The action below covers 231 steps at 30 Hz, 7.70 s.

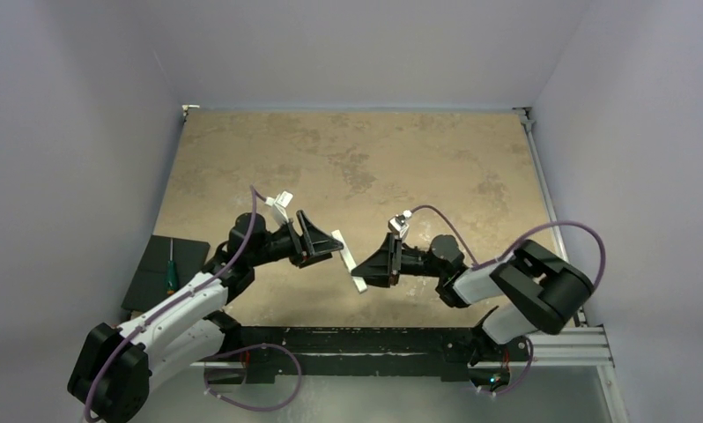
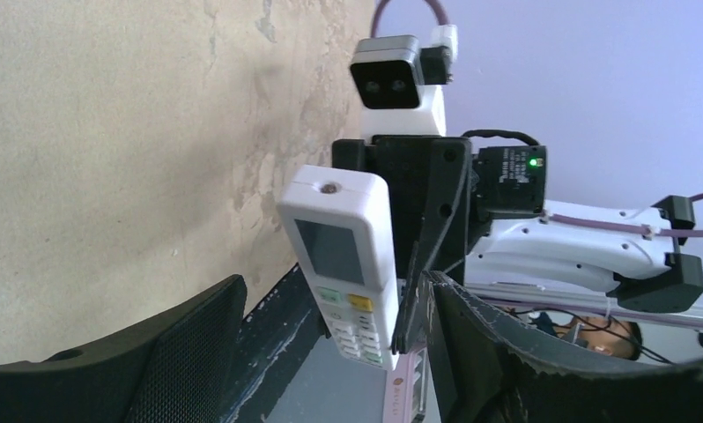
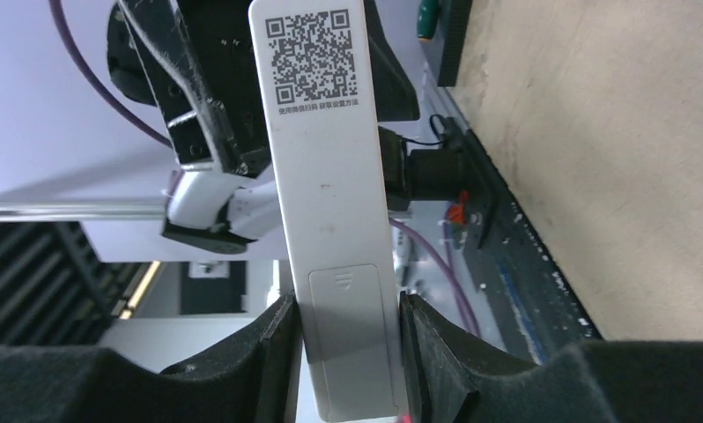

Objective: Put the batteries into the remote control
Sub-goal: Turn over the remote control at the center of the board, then reset both arms

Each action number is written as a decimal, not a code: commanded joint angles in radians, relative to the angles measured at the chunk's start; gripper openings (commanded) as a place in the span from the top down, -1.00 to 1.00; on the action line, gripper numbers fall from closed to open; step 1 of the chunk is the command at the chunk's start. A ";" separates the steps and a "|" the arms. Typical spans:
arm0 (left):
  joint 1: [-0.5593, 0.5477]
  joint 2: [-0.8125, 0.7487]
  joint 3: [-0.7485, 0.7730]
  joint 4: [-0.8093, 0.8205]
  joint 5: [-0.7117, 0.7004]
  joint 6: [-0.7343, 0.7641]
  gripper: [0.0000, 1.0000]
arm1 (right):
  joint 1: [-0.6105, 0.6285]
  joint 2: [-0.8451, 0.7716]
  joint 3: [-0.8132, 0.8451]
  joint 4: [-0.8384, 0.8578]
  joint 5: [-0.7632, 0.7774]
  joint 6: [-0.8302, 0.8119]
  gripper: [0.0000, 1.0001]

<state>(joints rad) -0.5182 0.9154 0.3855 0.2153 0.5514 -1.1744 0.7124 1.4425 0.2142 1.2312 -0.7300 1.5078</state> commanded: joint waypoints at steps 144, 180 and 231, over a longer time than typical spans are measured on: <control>-0.219 0.618 0.663 -0.722 -0.583 0.353 1.00 | 0.070 -0.664 0.467 -1.690 0.967 -0.818 -0.93; -0.276 0.835 0.798 -0.796 -0.683 0.362 0.04 | 0.070 -0.667 0.425 -1.682 0.991 -0.809 -0.94; -0.276 0.129 0.668 -0.763 -0.892 0.569 -0.89 | 0.070 -0.729 0.655 -1.783 1.038 -0.954 -0.98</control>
<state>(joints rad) -0.7879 1.1362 1.0634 -0.5640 -0.2844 -0.6579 0.7845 0.7502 0.8181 -0.5293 0.2638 0.5926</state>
